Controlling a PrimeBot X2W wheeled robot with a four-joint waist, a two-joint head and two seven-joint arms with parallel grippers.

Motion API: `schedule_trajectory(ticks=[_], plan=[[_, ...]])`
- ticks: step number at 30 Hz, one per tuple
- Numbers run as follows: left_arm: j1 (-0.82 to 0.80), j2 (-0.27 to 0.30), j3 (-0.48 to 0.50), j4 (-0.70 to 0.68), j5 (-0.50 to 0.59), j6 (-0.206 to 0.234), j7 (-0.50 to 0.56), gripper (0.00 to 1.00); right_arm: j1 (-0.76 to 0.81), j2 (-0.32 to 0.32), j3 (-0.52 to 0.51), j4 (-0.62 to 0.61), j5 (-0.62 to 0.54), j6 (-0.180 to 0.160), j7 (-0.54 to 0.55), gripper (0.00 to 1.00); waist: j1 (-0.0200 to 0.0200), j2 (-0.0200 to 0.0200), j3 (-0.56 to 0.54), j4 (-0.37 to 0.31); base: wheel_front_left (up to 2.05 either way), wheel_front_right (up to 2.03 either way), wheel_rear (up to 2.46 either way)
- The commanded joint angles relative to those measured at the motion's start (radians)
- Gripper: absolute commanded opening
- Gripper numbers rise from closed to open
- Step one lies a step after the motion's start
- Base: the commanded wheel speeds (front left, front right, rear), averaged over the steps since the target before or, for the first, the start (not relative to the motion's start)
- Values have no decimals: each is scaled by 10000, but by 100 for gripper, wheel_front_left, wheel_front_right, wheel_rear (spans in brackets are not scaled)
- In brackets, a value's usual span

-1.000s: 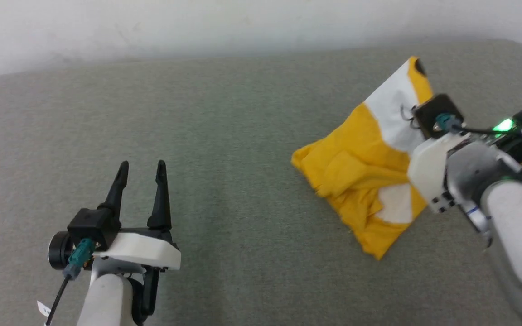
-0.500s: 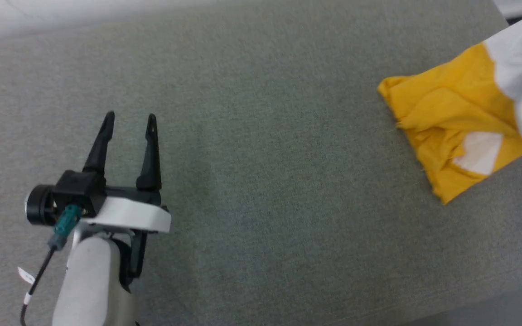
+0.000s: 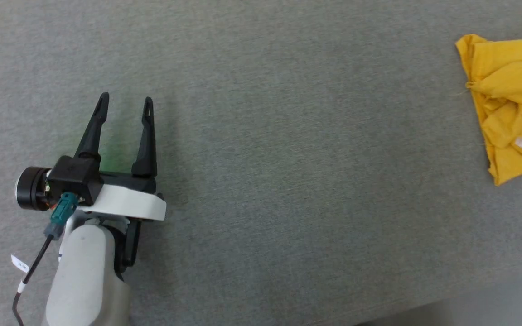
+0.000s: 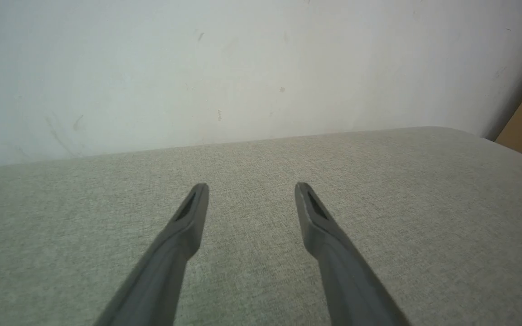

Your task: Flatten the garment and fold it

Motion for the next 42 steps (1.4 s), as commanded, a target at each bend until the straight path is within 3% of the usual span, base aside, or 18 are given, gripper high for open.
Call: schedule_trajectory(ticks=[1,2,11,18,28,34,42], plan=[[-91,69,-20,52,-29,-41,-43,100,-149,139,-271,96,-232,-25,-364,56,-1,0,3,294,0,0,0],[-82,64,-26,91,-54,-41,-43,100,-127,165,-379,158,-314,-25,-502,100,-1,0,-70,356,0,0,0],[217,-218,-150,367,-311,-7,-45,100,309,162,-1353,366,-301,-25,-1540,100,-1,0,-1321,959,0,0,0],[870,-512,-260,845,-640,4,-46,100,1534,132,-1350,-186,954,-25,-2360,100,-1,0,-2967,1725,0,0,0],[1489,-721,-636,1374,-1088,-55,-47,100,4426,1152,-684,-3738,3315,-25,-2846,100,-1,0,-4220,2749,0,0,0],[1617,-769,-779,1582,-1317,7,-47,100,6021,2255,-250,-5995,3853,-25,-2839,100,-1,0,-4439,3111,0,0,0],[1733,-795,-1013,1774,-1466,110,-47,100,7445,3293,400,-7363,3929,-25,-2970,100,-1,0,-4603,3416,0,0,0]])
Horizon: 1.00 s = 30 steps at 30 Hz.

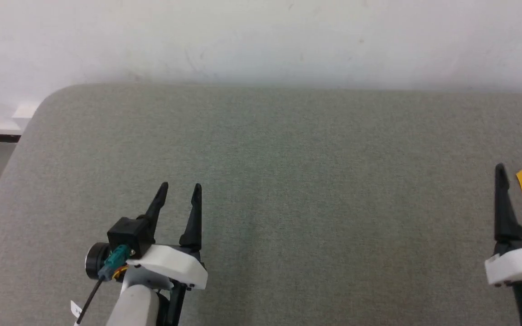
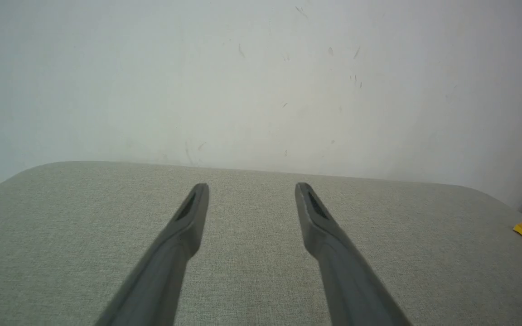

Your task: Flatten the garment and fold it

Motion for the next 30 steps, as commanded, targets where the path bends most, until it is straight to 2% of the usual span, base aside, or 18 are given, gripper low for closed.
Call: schedule_trajectory(ticks=[1,10,19,29,30], plan=[[112,-45,-71,22,-93,88,-47,100,280,185,72,-107,60,-21,-97,100,1,0,-146,186,0,0,0],[230,-51,-311,26,-224,165,-47,100,1124,634,647,140,-78,-21,-390,100,1,0,-225,339,0,0,0],[464,-52,-373,31,-335,238,-47,100,1161,689,852,737,53,-21,-643,100,1,0,-324,350,0,0,0],[543,-52,-381,33,-383,335,-47,100,1211,692,978,878,192,-21,-690,100,1,0,-384,433,0,0,0],[417,-35,-385,38,-363,265,1,0,1120,654,988,869,134,0,-611,0,1,0,-385,432,0,0,0]])
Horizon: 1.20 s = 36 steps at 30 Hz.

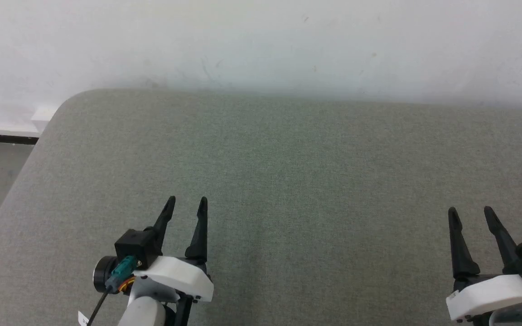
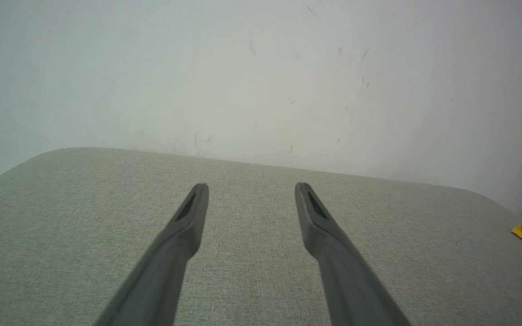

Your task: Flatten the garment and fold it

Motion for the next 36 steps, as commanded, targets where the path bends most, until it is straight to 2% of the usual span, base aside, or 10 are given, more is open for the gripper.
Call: schedule_trajectory(ticks=[1,36], plan=[[1,2,2,-5,6,-1,12,0,-3,-2,6,4,13,0,15,0,0,-1,1,-1,0,0,0],[283,0,296,-590,463,80,512,0,-172,1,255,47,-225,-4,240,0,0,-1,29,-201,0,0,0]])
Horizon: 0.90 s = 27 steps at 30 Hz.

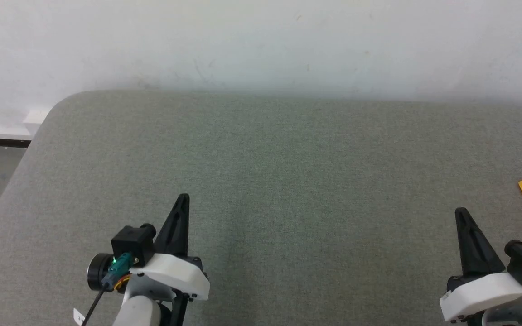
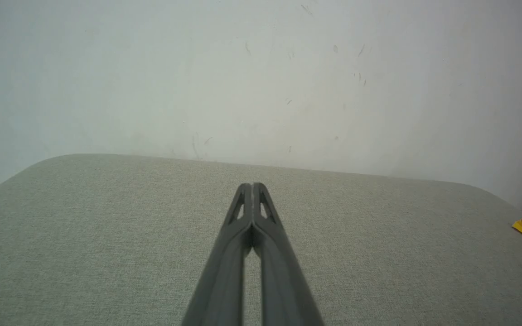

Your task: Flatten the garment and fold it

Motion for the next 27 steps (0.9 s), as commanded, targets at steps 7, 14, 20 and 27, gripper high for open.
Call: schedule_trajectory(ticks=[7,14,20,27], plan=[[279,-6,152,-247,299,103,185,0,-179,14,111,27,-138,-5,95,0,0,-1,9,-61,0,0,0],[361,-7,237,-416,432,127,328,0,-228,16,183,40,-207,-6,159,0,-1,-1,17,-118,0,0,0],[431,-8,310,-561,545,147,451,0,-270,19,245,51,-266,-7,214,0,-1,-1,24,-167,0,0,0],[512,-9,395,-730,677,170,593,0,-318,21,317,63,-335,-9,278,0,-1,-1,33,-224,0,0,0]])
